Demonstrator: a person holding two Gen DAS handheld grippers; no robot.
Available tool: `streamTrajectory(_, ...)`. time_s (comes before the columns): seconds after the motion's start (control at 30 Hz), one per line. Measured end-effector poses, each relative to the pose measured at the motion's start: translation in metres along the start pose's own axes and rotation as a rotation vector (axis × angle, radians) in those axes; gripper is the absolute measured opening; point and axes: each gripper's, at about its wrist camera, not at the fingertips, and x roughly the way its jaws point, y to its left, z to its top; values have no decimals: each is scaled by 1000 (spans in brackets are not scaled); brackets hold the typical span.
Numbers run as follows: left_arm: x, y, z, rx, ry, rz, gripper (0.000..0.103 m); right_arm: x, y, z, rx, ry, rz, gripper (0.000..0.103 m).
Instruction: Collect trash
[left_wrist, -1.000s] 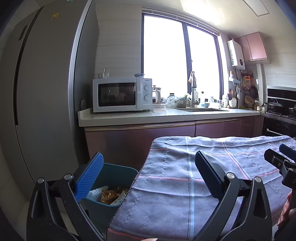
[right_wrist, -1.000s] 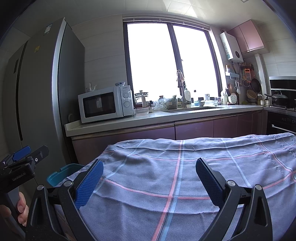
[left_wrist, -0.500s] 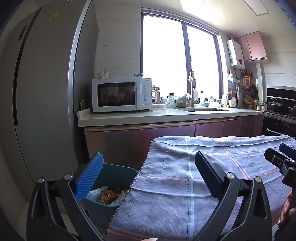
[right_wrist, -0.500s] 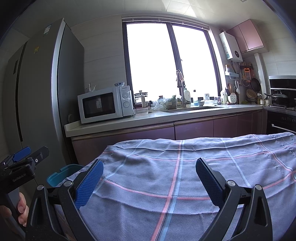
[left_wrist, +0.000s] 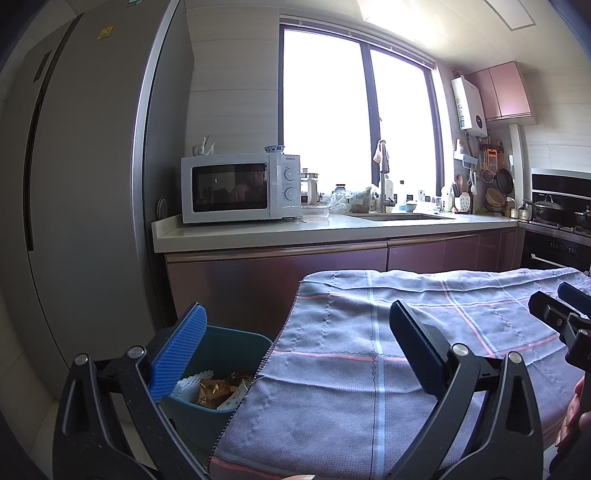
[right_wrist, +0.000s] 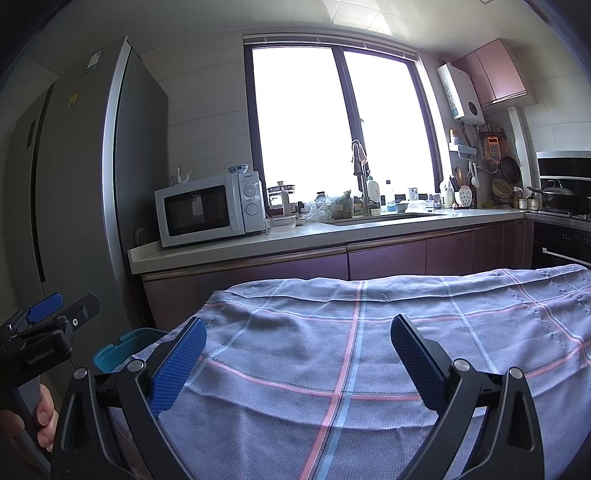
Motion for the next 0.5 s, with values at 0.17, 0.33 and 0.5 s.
streamTrajectory(0.17, 2, -1, 0, 1, 3, -3, 97, 1, -1, 0, 0, 1, 0, 97)
streamTrajectory(0.33, 6, -3, -2, 3, 5, -5, 97, 1, -1, 0, 0, 0, 0, 97)
streamTrajectory(0.5, 6, -3, -3, 4, 8, -9, 97, 2, -2, 1, 4, 2, -2, 97)
